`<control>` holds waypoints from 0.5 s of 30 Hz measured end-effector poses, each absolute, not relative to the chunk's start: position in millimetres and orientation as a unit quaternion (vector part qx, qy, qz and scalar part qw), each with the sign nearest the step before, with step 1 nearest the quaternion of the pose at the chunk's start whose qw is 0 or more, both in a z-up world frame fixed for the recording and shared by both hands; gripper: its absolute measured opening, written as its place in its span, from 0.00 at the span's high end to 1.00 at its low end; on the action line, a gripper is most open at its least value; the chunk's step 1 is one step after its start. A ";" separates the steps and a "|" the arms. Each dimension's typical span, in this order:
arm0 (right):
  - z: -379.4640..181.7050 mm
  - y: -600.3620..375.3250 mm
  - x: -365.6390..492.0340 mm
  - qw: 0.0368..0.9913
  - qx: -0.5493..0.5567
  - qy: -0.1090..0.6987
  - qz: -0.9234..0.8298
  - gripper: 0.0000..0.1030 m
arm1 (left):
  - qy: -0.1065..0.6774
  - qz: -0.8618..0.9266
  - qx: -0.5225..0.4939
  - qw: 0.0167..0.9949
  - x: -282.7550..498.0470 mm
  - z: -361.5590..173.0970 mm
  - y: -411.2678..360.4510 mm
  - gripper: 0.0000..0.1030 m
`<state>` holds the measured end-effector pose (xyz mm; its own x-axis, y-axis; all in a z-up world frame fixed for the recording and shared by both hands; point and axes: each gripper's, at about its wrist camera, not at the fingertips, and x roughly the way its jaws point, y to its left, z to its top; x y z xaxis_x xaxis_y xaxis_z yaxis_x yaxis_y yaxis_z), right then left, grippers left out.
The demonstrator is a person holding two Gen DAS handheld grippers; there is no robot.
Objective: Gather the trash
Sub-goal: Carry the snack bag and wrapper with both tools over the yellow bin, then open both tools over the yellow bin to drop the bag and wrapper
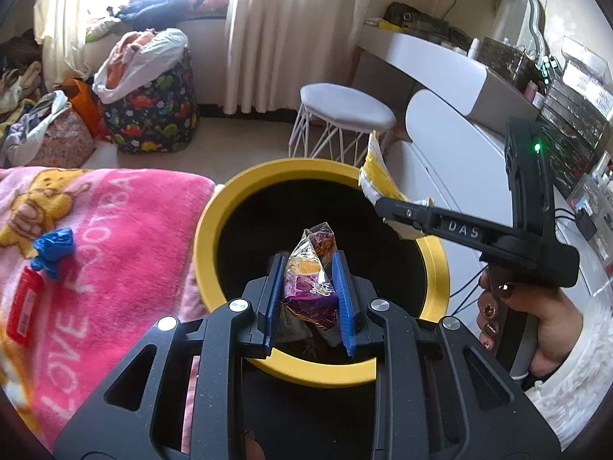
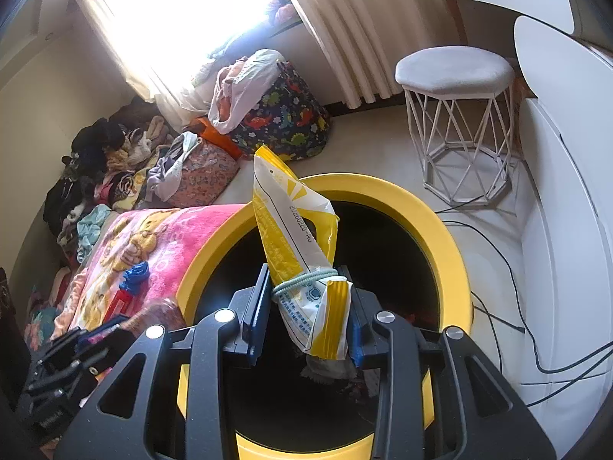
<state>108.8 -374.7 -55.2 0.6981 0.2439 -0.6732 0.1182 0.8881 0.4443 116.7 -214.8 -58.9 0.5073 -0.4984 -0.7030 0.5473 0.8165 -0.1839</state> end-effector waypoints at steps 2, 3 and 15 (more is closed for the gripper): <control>-56.8 -376.4 108.4 0.891 0.234 0.388 0.032 0.69 | 0.401 -0.303 0.031 0.864 117.8 -64.4 -217.5 0.81; -57.0 -377.2 108.6 0.890 0.234 0.389 0.031 0.69 | 0.404 -0.304 0.032 0.862 117.8 -66.3 -218.9 0.81; -59.2 -382.6 108.3 0.890 0.239 0.387 0.021 0.68 | 0.422 -0.305 0.035 0.853 126.3 -81.4 -230.8 0.81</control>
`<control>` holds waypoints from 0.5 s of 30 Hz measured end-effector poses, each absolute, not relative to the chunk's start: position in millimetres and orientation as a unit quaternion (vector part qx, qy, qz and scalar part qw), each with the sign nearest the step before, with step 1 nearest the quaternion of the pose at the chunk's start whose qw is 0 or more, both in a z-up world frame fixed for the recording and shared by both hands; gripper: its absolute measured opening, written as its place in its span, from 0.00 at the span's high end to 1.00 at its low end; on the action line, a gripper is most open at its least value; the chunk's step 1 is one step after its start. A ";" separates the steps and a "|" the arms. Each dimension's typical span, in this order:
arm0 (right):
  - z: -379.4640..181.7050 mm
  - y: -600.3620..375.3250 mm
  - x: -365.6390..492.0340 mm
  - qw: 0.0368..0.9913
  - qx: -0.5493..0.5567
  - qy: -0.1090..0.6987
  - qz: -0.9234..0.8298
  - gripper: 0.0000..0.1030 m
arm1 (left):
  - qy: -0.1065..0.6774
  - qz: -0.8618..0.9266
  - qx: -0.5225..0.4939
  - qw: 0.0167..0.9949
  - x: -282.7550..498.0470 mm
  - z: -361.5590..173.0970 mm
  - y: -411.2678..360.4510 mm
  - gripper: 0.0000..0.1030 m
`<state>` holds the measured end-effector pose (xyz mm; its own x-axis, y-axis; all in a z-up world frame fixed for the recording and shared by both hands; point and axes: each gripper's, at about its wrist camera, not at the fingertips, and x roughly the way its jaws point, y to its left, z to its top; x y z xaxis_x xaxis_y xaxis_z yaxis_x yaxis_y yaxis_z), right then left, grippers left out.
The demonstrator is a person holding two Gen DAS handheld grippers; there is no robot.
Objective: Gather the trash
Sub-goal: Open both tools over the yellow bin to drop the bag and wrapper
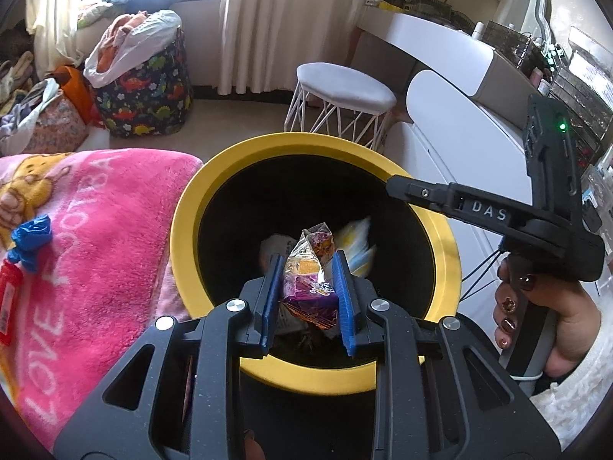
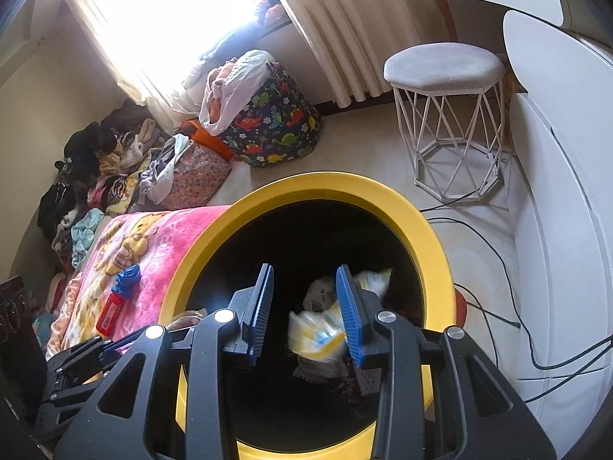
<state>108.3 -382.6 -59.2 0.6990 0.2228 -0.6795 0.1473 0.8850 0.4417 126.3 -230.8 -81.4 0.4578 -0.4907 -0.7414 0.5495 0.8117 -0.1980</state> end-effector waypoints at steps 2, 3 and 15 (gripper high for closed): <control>-58.2 -383.7 107.5 0.891 0.239 0.385 0.020 0.68 | 0.423 -0.307 0.034 0.852 127.3 -82.2 -232.0 0.81; -57.7 -383.7 107.5 0.891 0.239 0.384 0.019 0.68 | 0.423 -0.306 0.034 0.852 127.4 -82.9 -232.2 0.80; -42.9 -376.0 105.9 0.903 0.223 0.368 0.013 0.43 | 0.407 -0.278 0.014 0.870 127.9 -75.3 -213.3 0.11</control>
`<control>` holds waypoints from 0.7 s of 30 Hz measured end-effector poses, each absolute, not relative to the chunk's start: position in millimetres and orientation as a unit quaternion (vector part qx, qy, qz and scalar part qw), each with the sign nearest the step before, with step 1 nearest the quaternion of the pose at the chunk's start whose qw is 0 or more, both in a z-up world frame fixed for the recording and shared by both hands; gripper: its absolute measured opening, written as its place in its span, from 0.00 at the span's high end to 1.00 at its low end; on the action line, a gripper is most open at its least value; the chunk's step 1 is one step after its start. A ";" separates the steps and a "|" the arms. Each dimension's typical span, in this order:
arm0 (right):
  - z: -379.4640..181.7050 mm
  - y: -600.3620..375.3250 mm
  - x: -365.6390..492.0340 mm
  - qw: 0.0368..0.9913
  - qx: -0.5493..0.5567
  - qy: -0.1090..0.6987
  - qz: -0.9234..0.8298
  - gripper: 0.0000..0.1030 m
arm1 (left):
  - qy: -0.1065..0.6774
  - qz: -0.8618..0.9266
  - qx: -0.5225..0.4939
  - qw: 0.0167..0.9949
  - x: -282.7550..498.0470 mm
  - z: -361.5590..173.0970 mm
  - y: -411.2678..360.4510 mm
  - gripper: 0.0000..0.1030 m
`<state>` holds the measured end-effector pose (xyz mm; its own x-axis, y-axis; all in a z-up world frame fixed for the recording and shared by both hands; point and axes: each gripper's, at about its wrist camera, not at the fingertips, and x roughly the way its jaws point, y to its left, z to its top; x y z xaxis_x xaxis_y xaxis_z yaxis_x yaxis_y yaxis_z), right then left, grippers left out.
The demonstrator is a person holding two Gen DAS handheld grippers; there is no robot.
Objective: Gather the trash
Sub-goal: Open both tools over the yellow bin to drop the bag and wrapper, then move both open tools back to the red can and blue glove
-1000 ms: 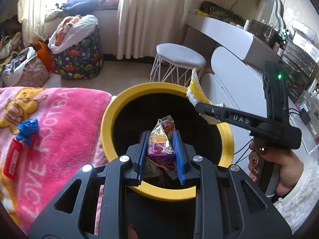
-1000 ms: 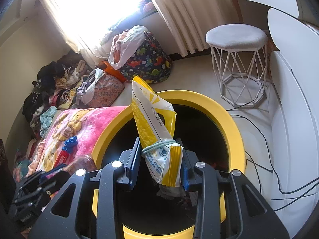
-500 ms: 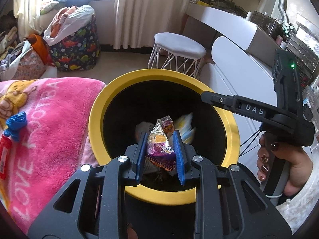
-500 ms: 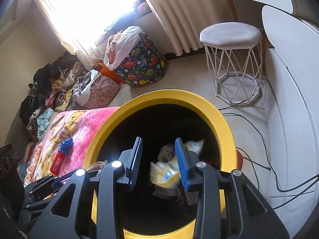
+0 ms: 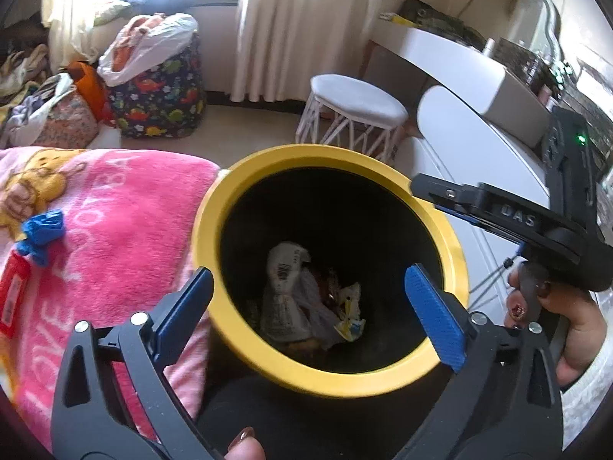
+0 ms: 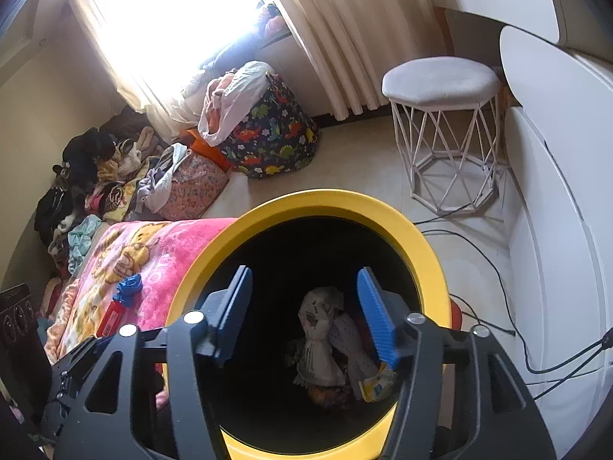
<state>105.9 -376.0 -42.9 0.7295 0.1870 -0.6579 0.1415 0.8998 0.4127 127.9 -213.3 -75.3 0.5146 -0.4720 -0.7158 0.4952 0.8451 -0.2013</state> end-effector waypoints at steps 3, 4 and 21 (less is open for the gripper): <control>-37.1 -368.1 106.7 0.907 0.215 0.360 0.023 0.39 | 0.396 -0.261 0.014 0.880 128.3 -69.4 -204.6 0.11; -34.6 -364.4 106.9 0.909 0.212 0.358 0.028 0.38 | 0.391 -0.255 0.013 0.884 127.6 -67.4 -200.7 0.11; 1.7 -290.0 125.3 0.923 0.154 0.333 0.119 0.30 | 0.336 -0.163 -0.014 0.928 133.8 -33.8 -126.2 0.11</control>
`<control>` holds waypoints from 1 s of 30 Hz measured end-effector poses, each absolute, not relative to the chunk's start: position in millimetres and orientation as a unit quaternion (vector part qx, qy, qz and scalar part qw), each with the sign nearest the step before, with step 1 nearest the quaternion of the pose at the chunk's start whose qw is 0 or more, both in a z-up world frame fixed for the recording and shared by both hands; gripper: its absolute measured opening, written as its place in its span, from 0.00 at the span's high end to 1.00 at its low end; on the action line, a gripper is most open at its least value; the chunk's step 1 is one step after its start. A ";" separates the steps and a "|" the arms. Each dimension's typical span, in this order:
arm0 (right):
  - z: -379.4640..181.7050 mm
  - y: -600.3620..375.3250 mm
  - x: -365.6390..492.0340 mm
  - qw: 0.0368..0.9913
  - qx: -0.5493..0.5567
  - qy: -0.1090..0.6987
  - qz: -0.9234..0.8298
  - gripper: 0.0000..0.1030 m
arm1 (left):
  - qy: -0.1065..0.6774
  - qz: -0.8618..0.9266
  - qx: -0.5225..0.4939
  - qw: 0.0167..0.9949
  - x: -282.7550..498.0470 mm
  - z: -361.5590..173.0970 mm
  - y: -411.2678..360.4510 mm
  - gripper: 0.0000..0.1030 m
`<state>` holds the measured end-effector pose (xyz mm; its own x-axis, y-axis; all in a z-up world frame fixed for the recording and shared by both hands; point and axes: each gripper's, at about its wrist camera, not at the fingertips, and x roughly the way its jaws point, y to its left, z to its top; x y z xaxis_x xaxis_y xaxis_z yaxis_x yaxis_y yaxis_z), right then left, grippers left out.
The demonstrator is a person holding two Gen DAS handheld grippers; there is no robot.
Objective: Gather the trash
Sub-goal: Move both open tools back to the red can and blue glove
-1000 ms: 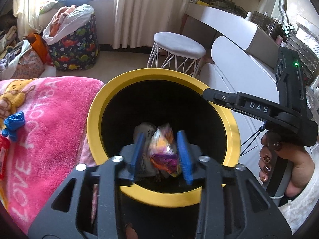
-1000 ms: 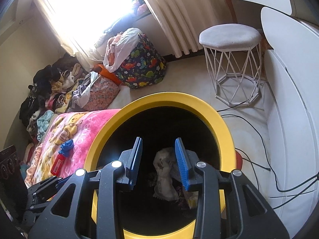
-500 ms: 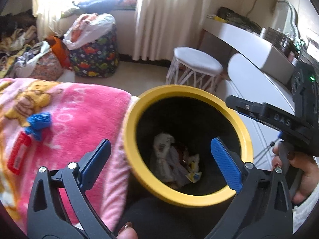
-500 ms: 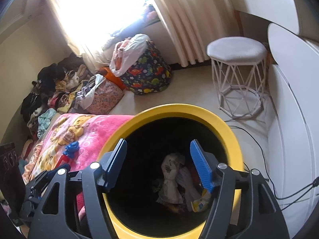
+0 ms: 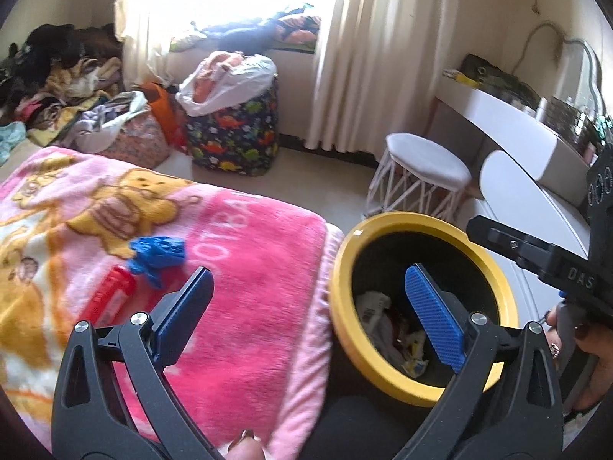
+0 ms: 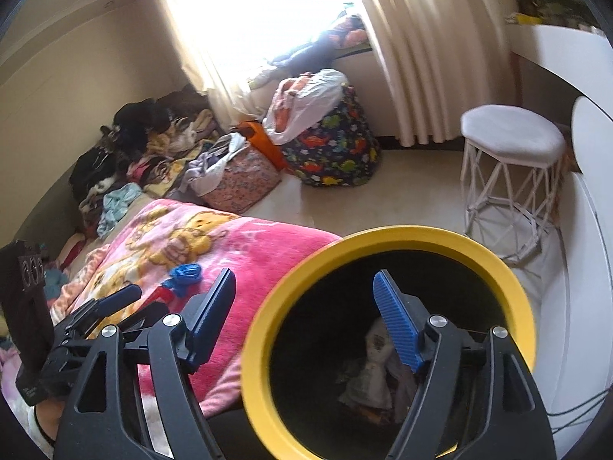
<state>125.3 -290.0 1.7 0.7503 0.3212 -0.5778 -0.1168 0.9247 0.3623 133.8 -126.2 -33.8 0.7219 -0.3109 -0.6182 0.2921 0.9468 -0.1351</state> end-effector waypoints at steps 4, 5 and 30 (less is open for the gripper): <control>6.4 -268.2 135.6 0.921 0.138 0.335 0.143 0.28 | 0.331 -0.139 -0.022 0.933 136.3 -33.3 -102.6 0.11; 7.1 -263.2 137.7 0.921 0.134 0.336 0.148 0.28 | 0.331 -0.134 -0.025 0.934 136.9 -33.5 -97.2 0.11; -32.7 -112.8 230.0 0.865 0.056 0.409 0.285 0.30 | 0.370 -0.004 -0.092 0.924 156.8 -79.6 41.3 0.11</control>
<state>230.0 -112.8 -32.7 0.5025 0.5393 -0.6758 -0.4477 0.8310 0.3303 156.8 41.3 -79.6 0.7260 -0.0757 -0.6836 -0.0605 0.9830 -0.1731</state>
